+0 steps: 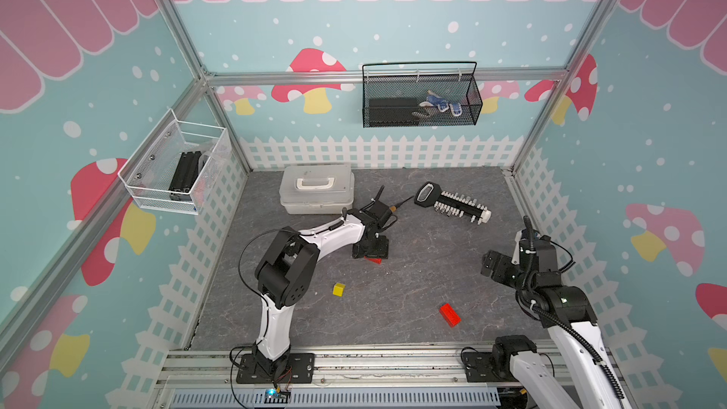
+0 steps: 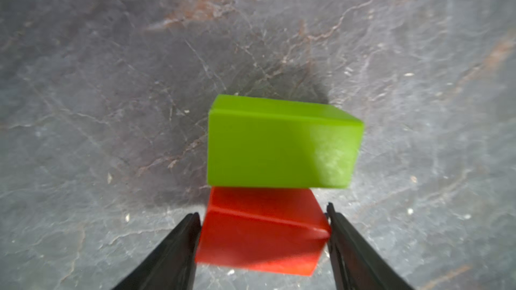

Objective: Assemble a piece of candy with building blocks
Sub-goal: Place the building block at the center of the board, then pick up the building block from the center of the board.

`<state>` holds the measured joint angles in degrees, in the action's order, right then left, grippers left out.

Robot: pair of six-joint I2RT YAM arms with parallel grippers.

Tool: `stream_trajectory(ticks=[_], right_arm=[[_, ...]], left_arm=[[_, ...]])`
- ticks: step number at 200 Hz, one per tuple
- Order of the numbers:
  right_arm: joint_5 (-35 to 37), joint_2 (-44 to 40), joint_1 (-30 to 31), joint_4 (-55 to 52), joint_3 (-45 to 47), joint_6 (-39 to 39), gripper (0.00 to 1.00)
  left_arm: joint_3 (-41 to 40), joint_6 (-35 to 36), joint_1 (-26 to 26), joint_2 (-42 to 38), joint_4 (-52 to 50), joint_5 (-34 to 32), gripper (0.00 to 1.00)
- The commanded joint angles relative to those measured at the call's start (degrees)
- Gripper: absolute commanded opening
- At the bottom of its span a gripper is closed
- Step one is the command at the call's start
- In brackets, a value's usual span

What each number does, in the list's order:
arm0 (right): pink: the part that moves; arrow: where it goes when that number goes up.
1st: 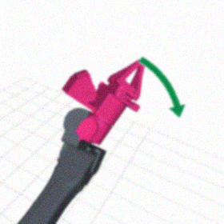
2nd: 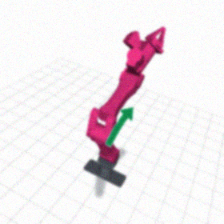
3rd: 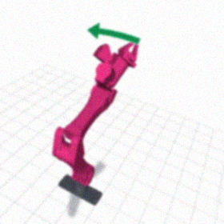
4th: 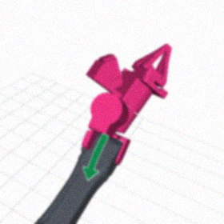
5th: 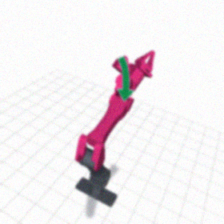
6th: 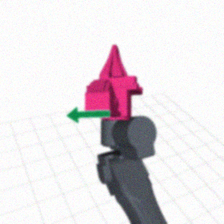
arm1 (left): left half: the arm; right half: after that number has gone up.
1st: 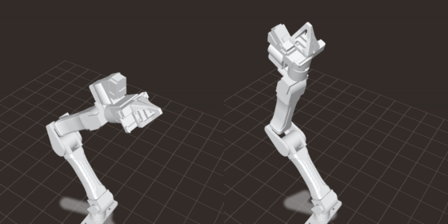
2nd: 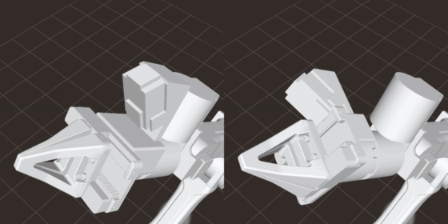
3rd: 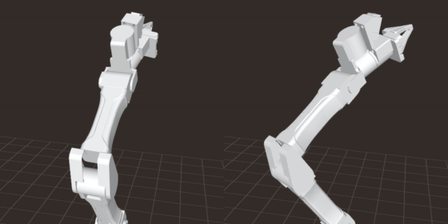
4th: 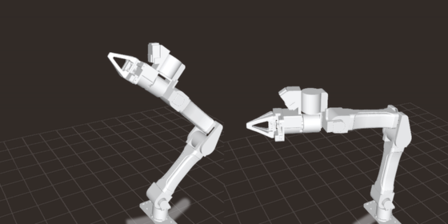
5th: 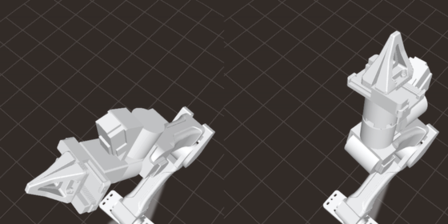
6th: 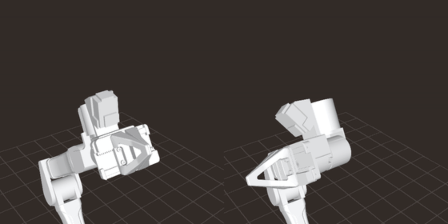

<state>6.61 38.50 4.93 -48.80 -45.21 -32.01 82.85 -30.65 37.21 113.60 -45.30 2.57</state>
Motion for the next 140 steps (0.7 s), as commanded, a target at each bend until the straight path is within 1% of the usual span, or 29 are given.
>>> stream_trajectory(ticks=[1,19,46,58,70,79,89,99,111,122,133,140], right_arm=[[0.7,1.0,0.3,-1.7,-3.2,1.2,1.0],[1.5,2.8,0.4,-2.9,-5.5,2.2,1.0],[3.5,4.8,1.5,-5.9,-10.9,2.7,1.0],[5.4,4.6,3.3,-7.6,-13.2,1.8,0.99],[4.8,6.0,5.0,-10.4,-14.6,1.2,1.0],[3.9,8.3,7.5,-12.9,-15.2,1.1,1.0],[4.0,11.4,12.2,-14.7,-14.6,0.3,1.0],[4.3,14.0,17.5,-14.8,-13.0,-1.3,1.0],[1.9,16.5,22.2,-13.9,-10.9,-3.8,1.0],[0.8,16.8,25.6,-12.8,-9.2,-7.7,0.99],[0.5,14.8,28.5,-11.5,-6.8,-11.5,1.0],[-0.5,13.5,29.5,-11.1,-5.1,-12.4,1.0]], left_arm=[[0.0,0.2,-0.2,-5.2,1.2,0.4,0.76],[-0.6,0.4,-0.2,-9.1,3.4,0.1,0.79],[-0.4,1.5,-0.2,-16.2,5.8,-1.7,0.8],[-0.8,3.6,-0.2,-20.1,7.2,-2.4,0.79],[-2.0,6.2,-0.2,-24.1,8.8,-2.4,0.79],[-3.1,8.1,-0.2,-26.8,9.9,-2.3,0.77],[-4.4,10.2,-0.2,-29.5,10.9,-1.0,0.74],[-5.4,11.6,-0.2,-31.4,11.0,0.3,0.71],[-6.6,13.0,-0.2,-33.4,11.0,2.5,0.69],[-7.9,13.4,-0.2,-34.7,10.9,3.2,0.69],[-9.5,12.7,-0.2,-36.0,10.8,2.4,0.69],[-10.6,12.2,-0.2,-36.6,10.9,2.1,0.69]])
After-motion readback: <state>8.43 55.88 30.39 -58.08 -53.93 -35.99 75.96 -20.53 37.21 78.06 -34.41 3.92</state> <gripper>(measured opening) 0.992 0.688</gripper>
